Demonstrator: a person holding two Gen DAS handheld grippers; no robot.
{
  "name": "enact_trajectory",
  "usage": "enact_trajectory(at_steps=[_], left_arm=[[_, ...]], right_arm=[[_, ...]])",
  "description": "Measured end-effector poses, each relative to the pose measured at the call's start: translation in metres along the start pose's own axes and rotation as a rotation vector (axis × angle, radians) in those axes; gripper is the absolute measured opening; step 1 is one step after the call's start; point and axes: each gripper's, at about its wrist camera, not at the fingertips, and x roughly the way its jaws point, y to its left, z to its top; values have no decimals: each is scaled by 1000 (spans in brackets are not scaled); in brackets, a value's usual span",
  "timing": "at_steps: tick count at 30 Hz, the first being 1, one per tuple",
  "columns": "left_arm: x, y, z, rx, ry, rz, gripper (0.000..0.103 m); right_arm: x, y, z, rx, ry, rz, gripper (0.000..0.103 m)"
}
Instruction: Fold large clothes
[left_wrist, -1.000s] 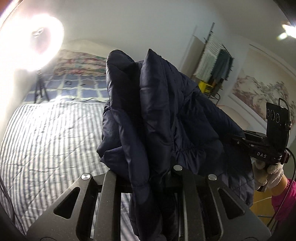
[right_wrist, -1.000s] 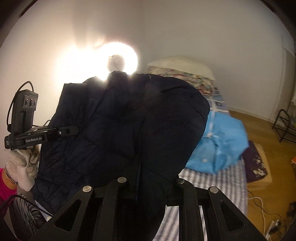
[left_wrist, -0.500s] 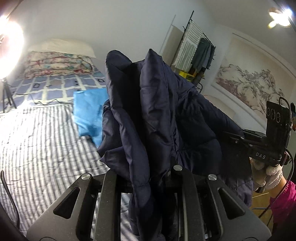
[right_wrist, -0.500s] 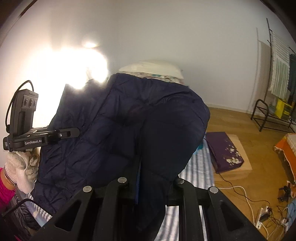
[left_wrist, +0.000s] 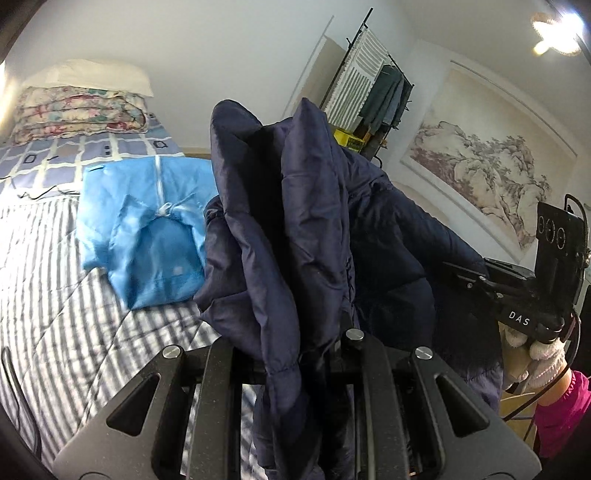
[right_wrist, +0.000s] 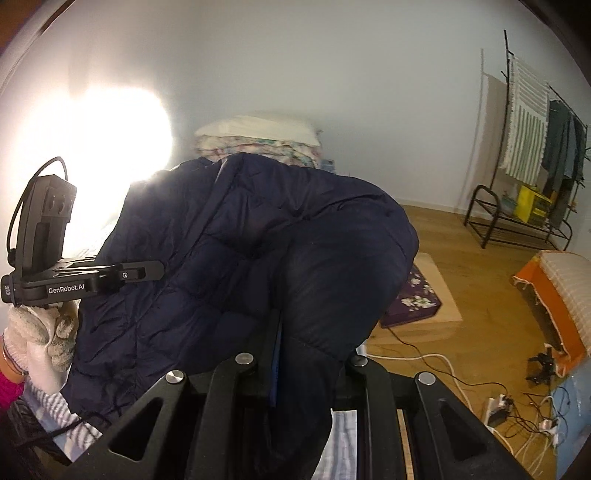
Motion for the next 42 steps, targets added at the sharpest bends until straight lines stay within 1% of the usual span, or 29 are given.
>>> enact_trajectory(at_steps=[2,5,9,13,18,20,23,26,29,31,33,34,35,36,37,38,39,42], left_arm=[[11,1,7,-1,-4,0,15],[23,14,27,4,-22,19,15],[35,42,59,14,-71,70,15],[47,82,96,5,-134,132,15],[70,139,133,-18,-186,201,15],[84,163,144,-46,-193,221,15],[103,191,155,-55,-204,255,15],[123,219,155,-75,-207,277,15],[143,248,146,-139,-192,277,15],[154,263,139,-167,-177,290,15],[165,282,132,-197,-162,323,17],[169,292,130,-225,-149,323,21],[174,302,128,-263,-131,319,24],[179,311,127,-297,-116,325,29],[182,314,125,-311,-104,342,32],[187,317,124,-306,-95,360,32],[192,319,124,-294,-91,380,35],[205,319,124,-273,-69,434,45]], right_arm=[[8,-8,4,-3,1,-14,16],[19,-10,18,-10,-9,-21,16],[52,-9,51,-40,-40,-10,16],[101,-2,97,-94,-78,-1,16],[169,9,150,-139,-115,9,16],[194,15,164,-153,-126,-1,16],[233,22,179,-167,-125,-12,16],[266,29,185,-186,-116,-27,16],[298,35,186,-200,-101,-43,16],[319,36,181,-205,-80,-62,16],[339,31,175,-199,-40,-100,20],[351,26,172,-182,-9,-130,25],[358,21,169,-161,13,-148,33],[366,13,165,-130,26,-174,37],[370,9,163,-111,16,-209,45],[372,8,160,-107,4,-237,47],[375,5,157,-103,7,-266,47],[386,3,152,-82,34,-293,47]])
